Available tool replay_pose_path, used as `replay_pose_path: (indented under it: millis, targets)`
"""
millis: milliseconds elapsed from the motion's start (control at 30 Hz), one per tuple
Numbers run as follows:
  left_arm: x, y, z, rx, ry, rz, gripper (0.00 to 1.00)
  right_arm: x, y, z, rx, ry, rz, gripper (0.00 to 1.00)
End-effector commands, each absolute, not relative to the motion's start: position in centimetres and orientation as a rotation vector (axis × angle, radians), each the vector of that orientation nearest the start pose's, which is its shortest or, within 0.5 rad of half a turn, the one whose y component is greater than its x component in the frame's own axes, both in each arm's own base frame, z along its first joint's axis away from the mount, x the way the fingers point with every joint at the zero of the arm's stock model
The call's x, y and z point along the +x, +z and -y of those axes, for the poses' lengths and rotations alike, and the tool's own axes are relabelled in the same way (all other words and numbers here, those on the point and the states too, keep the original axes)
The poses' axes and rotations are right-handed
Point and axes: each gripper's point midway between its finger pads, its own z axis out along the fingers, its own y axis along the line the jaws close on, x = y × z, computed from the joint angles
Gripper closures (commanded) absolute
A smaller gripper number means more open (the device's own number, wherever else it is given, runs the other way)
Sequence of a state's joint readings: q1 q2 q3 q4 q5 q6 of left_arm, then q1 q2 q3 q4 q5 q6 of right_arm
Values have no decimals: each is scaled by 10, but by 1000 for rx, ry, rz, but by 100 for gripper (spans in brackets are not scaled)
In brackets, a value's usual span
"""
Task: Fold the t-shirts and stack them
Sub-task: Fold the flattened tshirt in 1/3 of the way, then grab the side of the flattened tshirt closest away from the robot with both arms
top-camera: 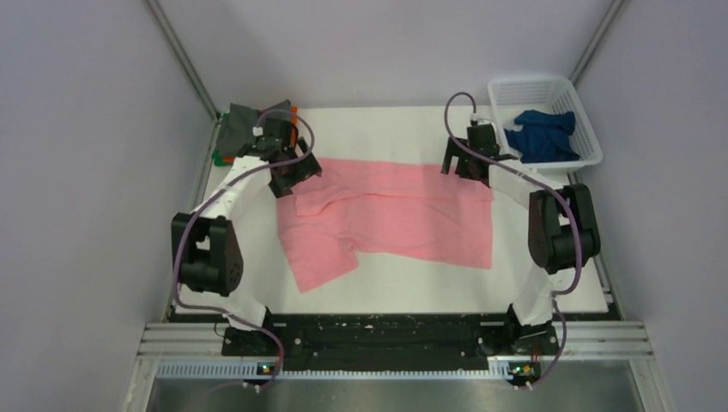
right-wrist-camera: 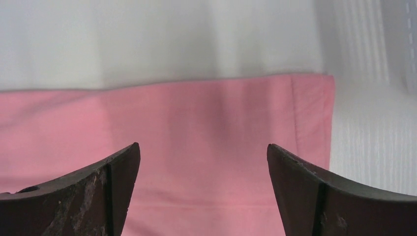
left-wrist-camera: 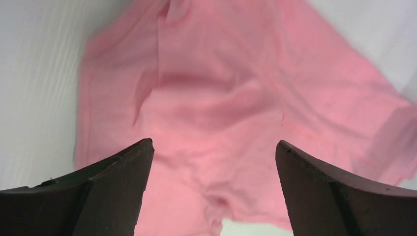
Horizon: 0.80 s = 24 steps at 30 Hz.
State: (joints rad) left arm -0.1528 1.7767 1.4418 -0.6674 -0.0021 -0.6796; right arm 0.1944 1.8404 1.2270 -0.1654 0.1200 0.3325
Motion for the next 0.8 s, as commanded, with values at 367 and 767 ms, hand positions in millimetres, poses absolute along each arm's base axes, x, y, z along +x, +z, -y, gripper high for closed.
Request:
replay_pose_path:
  millis: [367, 767]
  targets:
    - [173, 80, 88, -770, -315, -2762, 14, 357, 101, -104, 312, 105, -2335, 1]
    - [135, 21, 92, -784, -339, -2831, 39, 279, 77, -72, 466, 62, -2385, 1]
